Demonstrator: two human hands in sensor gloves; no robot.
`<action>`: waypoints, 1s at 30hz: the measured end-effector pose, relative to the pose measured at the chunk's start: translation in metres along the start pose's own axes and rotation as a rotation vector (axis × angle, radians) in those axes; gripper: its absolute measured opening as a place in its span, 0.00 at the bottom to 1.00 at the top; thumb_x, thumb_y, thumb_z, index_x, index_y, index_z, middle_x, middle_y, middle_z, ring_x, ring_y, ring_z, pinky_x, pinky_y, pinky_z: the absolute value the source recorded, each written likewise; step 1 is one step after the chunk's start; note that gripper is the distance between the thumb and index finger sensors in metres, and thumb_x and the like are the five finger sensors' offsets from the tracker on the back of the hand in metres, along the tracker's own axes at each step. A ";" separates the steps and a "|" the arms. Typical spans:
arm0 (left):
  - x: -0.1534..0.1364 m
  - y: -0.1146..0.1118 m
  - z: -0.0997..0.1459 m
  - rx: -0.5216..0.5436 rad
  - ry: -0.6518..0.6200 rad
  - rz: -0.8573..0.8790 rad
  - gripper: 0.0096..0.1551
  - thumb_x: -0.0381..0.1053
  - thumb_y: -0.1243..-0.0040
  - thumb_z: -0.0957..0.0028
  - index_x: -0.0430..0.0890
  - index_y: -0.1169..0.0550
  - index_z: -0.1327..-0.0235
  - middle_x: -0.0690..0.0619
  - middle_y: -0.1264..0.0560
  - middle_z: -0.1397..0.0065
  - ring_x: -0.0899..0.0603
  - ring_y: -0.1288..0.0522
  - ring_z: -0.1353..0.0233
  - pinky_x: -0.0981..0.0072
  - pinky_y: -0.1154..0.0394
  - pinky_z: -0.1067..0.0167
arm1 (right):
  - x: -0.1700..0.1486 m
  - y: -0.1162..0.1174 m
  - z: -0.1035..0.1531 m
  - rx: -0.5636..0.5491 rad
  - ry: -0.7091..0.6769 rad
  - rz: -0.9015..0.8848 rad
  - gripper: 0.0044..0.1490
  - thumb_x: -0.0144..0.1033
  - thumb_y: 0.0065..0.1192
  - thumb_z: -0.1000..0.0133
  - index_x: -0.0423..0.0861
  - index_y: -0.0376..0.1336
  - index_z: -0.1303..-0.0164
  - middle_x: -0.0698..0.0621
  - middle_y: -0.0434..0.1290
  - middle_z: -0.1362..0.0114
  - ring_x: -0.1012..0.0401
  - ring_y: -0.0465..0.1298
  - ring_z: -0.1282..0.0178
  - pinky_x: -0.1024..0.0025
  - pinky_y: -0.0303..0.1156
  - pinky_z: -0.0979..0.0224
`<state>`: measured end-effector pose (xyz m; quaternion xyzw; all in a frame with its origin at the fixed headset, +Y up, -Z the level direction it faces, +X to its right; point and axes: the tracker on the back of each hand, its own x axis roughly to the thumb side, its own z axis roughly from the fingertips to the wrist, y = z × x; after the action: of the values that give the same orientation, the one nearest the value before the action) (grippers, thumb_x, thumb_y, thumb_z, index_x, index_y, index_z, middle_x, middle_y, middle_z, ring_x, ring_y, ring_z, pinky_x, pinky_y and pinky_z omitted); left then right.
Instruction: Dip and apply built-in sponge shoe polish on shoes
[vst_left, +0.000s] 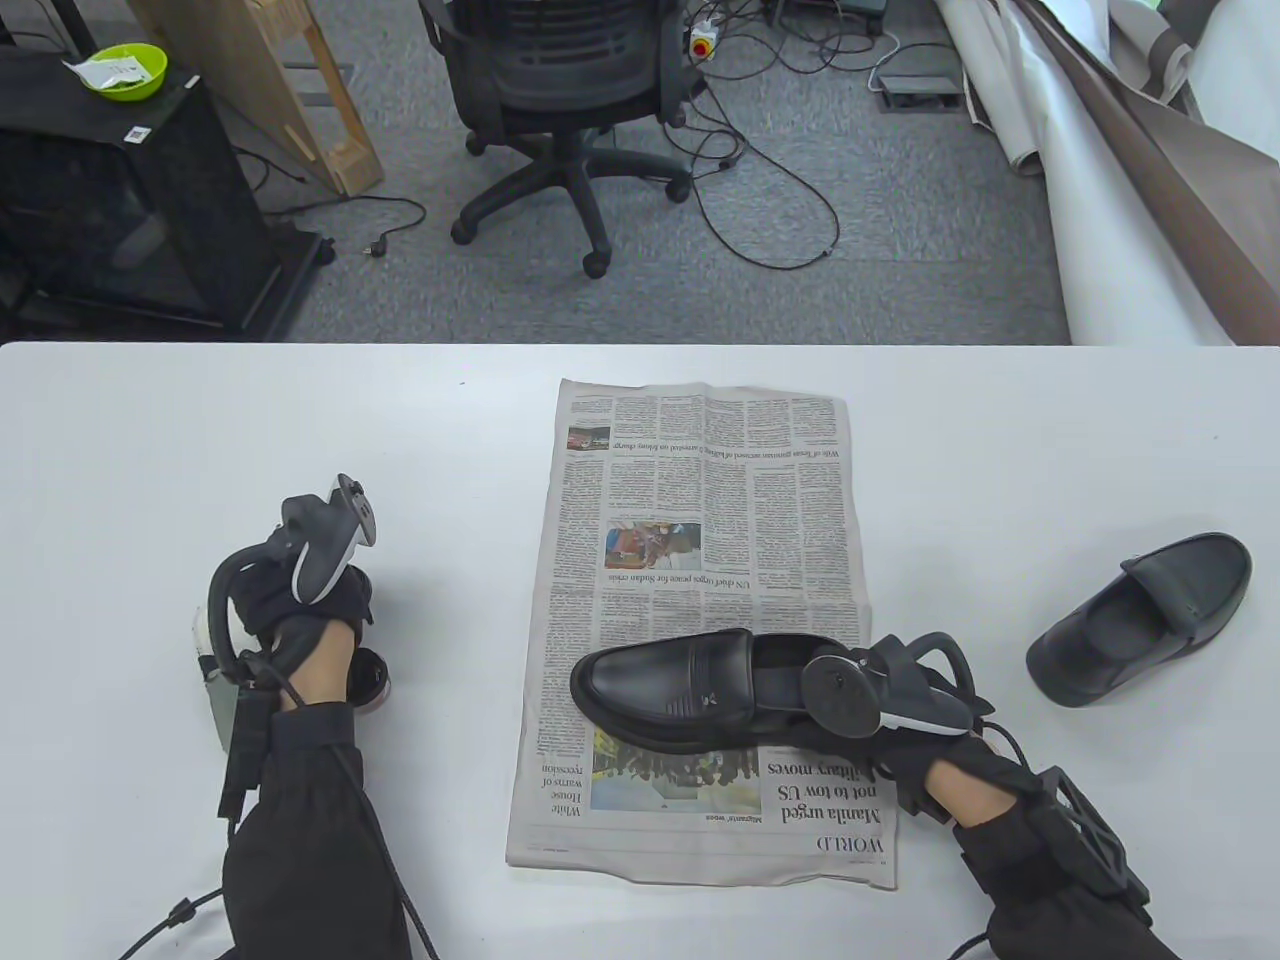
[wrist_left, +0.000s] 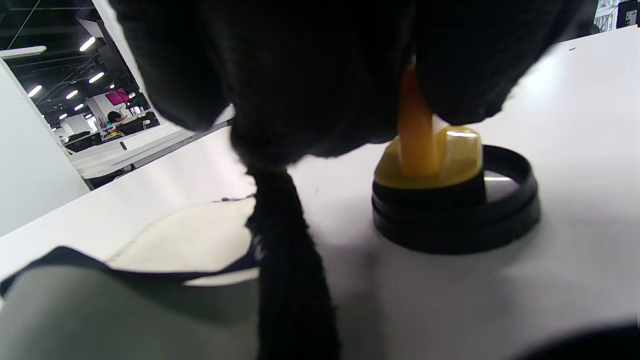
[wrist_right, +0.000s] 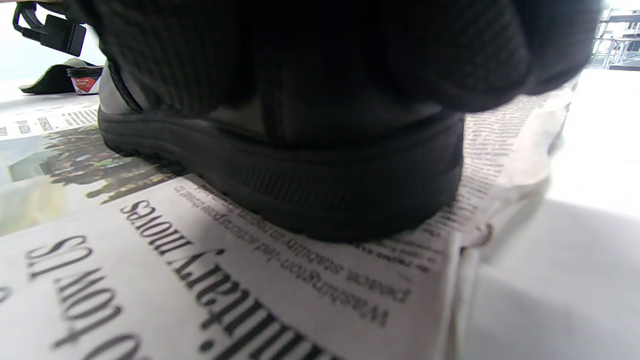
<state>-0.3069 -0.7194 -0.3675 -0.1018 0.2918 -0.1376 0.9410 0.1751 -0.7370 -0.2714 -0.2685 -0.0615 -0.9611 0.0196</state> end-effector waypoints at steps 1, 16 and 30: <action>-0.003 0.002 0.002 0.011 -0.003 0.009 0.26 0.63 0.27 0.55 0.52 0.15 0.47 0.52 0.13 0.50 0.56 0.14 0.67 0.54 0.19 0.38 | 0.000 0.000 0.000 0.000 0.000 0.000 0.26 0.62 0.66 0.60 0.53 0.73 0.65 0.52 0.73 0.45 0.58 0.79 0.65 0.54 0.77 0.40; -0.030 0.018 0.083 -0.066 -0.187 0.062 0.26 0.64 0.25 0.56 0.49 0.14 0.51 0.51 0.13 0.54 0.57 0.14 0.67 0.53 0.19 0.39 | 0.001 0.000 0.001 0.001 0.022 0.018 0.26 0.62 0.66 0.60 0.53 0.73 0.65 0.53 0.73 0.45 0.58 0.79 0.65 0.54 0.77 0.40; -0.026 0.000 0.082 -0.054 -0.151 0.041 0.26 0.63 0.26 0.55 0.49 0.15 0.51 0.50 0.13 0.54 0.57 0.14 0.66 0.53 0.19 0.40 | 0.003 0.000 0.001 0.002 0.030 0.020 0.26 0.62 0.66 0.60 0.53 0.73 0.65 0.53 0.73 0.45 0.58 0.79 0.65 0.54 0.77 0.40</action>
<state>-0.2800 -0.7015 -0.2873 -0.1314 0.2256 -0.1023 0.9599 0.1731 -0.7365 -0.2696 -0.2545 -0.0595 -0.9647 0.0305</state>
